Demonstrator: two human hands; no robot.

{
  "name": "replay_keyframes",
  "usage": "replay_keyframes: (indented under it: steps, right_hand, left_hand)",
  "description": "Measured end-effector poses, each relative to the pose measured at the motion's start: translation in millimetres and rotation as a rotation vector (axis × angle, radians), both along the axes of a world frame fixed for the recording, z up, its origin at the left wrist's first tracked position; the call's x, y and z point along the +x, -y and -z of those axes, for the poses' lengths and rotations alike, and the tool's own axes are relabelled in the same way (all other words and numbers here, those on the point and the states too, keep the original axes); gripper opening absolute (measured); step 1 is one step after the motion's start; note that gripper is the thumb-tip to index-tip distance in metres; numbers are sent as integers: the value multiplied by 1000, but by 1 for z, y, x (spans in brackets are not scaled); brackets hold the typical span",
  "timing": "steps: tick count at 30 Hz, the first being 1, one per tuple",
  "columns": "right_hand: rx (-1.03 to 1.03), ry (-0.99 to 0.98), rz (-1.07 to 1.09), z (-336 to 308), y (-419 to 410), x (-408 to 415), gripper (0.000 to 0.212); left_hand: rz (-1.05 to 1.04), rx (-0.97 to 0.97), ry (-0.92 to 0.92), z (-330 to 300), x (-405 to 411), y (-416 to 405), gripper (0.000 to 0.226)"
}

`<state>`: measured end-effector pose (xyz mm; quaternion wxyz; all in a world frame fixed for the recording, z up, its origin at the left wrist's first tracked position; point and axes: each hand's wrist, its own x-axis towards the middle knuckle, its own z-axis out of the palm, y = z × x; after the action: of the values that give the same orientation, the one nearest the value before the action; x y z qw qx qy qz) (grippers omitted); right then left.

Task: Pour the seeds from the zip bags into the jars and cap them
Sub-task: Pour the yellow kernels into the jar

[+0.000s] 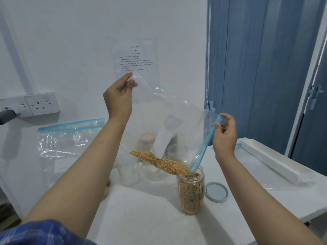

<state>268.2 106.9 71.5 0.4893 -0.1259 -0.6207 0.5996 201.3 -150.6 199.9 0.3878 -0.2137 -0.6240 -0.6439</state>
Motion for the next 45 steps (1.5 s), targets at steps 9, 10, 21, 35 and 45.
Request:
replay_keyframes:
  steps: [9,10,21,35,45]
  right_hand:
    - [-23,6,10,8,-5,3,25]
    - [-27,4,11,9,-5,3,25]
    - [-23,9,-1,8,-3,2,24]
    - [-26,-23,21,7,-3,8,22]
    - [-20,-29,18,7,-3,8,22]
  left_hand:
    - [-13,-30,-44,-7,4,-14,24]
    - [-21,-23,-43,-7,4,-14,23]
    - [-97,-71,-80,-5,7,-22,22]
    - [-23,-4,-110,-13,11,-24,21]
    - [-40,-2,-92,-13,7,-22,21]
